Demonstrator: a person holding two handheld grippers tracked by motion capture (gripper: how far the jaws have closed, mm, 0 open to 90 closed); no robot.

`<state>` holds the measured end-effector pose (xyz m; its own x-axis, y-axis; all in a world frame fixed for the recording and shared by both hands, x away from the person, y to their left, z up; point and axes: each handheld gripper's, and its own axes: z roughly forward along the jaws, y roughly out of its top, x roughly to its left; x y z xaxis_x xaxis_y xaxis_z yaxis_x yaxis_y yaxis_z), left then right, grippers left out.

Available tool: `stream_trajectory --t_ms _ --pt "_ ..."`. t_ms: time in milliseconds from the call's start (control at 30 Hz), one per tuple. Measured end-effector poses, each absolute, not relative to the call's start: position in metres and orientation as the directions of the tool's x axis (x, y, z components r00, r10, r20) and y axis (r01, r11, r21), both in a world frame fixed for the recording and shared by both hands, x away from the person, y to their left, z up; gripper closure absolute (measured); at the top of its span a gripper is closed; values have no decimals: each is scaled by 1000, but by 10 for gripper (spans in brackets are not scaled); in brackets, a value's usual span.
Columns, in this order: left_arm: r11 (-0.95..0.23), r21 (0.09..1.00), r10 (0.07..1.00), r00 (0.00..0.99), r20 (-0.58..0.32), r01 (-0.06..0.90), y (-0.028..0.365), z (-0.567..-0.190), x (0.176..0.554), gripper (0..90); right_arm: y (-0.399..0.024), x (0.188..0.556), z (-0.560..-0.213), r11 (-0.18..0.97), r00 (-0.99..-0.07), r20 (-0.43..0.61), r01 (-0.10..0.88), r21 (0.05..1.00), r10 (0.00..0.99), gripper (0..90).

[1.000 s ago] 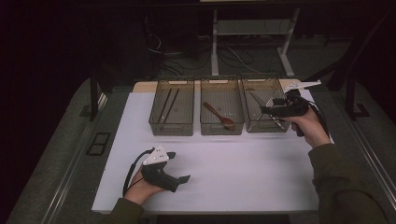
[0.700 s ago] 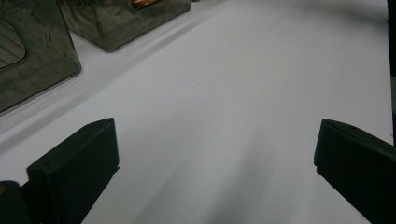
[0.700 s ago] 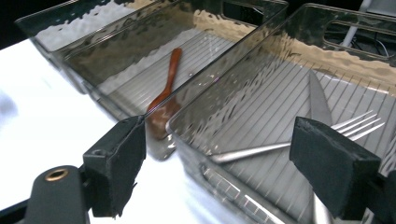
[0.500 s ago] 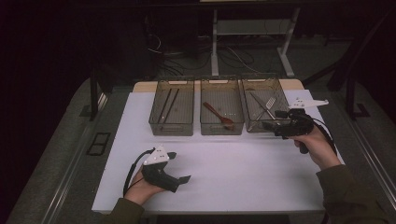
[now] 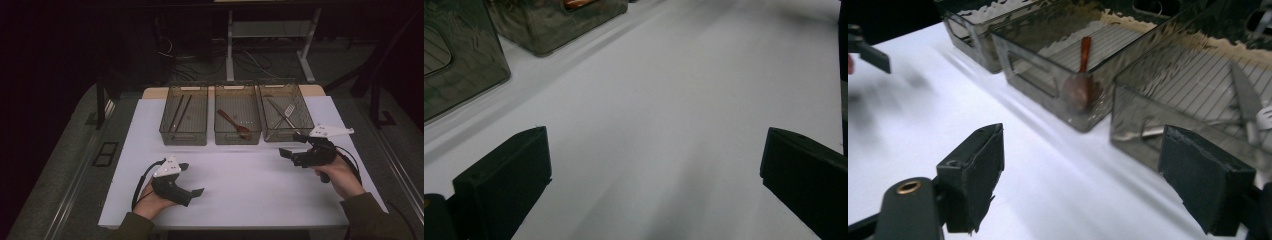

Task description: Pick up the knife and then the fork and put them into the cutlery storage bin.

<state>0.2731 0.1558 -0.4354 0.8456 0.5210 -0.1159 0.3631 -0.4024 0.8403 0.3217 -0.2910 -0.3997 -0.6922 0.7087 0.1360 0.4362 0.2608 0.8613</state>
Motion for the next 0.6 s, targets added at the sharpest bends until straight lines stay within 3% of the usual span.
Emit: stream_trajectory --t_ms 600 --pt "-399 841 521 845 -120 365 155 -435 273 0 -295 276 -434 247 -700 166 448 859 695 163"
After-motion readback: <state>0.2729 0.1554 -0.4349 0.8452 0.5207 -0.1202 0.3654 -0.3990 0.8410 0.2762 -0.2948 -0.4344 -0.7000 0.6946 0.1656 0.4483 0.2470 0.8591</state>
